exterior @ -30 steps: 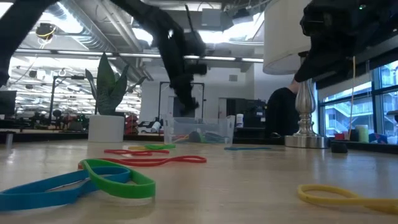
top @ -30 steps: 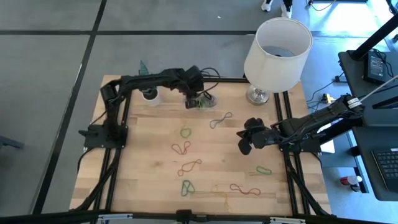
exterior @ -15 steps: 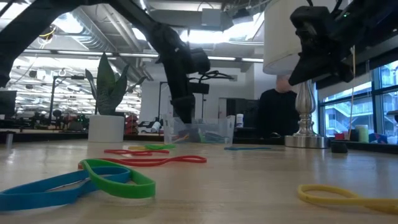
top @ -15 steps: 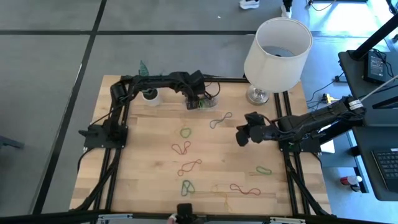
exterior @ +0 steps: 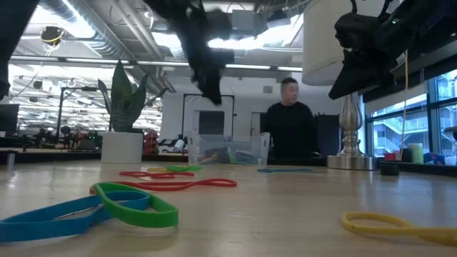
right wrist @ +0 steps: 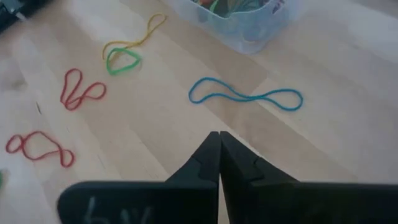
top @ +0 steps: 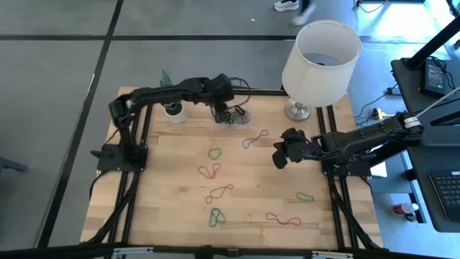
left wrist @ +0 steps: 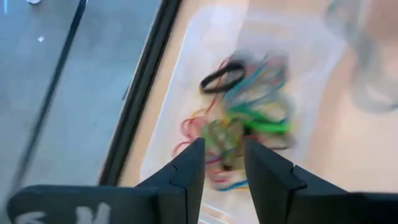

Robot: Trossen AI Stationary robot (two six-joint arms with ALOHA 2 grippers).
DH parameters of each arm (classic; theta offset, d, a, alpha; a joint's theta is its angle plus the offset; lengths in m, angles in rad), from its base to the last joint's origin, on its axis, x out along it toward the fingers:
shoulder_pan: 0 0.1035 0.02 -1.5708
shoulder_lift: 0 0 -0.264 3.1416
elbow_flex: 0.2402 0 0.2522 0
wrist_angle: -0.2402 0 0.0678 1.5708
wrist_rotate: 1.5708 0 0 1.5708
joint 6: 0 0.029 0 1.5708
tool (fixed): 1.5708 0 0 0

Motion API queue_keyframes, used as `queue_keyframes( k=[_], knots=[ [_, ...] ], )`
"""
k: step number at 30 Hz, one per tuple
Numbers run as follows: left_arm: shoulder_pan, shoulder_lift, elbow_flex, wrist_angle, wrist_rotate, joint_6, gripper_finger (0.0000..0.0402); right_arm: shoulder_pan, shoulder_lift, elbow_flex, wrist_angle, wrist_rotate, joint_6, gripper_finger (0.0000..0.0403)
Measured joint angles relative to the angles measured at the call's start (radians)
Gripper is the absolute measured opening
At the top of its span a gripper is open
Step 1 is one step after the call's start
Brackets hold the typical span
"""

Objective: Pick and place rubber bands into bin
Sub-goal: Put the green rubber band into the transparent bin

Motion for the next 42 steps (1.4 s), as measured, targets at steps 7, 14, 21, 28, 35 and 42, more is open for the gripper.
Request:
queue_keyframes(
  k=[7,14,21,28,35,42],
  knots=[
    [-0.062,-0.162,-0.012,-0.003,0.058,-0.237,0.0074,0.0,0.0,0.0,0.001,-0.003,-0.121,0.0007],
    [-0.185,-0.231,-0.173,-0.008,0.062,-0.403,0.0006,0.0,0.0,0.0,0.002,-0.002,-0.119,0.0007],
    [-0.367,-0.239,-0.413,0.054,0.116,-0.547,0.0002,0.0,0.0,0.0,0.049,-0.001,-0.169,0.0004],
    [-0.498,-0.34,-0.653,0.255,0.137,-0.621,0.0001,0.0,0.06,0.065,0.116,0.001,-0.173,0.0002],
    [-0.521,-0.589,-0.88,0.384,0.131,-0.622,0.0001,0.0,0.31,0.333,0.033,0.001,-0.208,0.0001],
    [-0.518,-0.806,-0.993,0.381,0.124,-0.523,0.0001,-0.031,0.634,0.642,-0.073,-0.002,-0.294,0.0005]
  ],
)
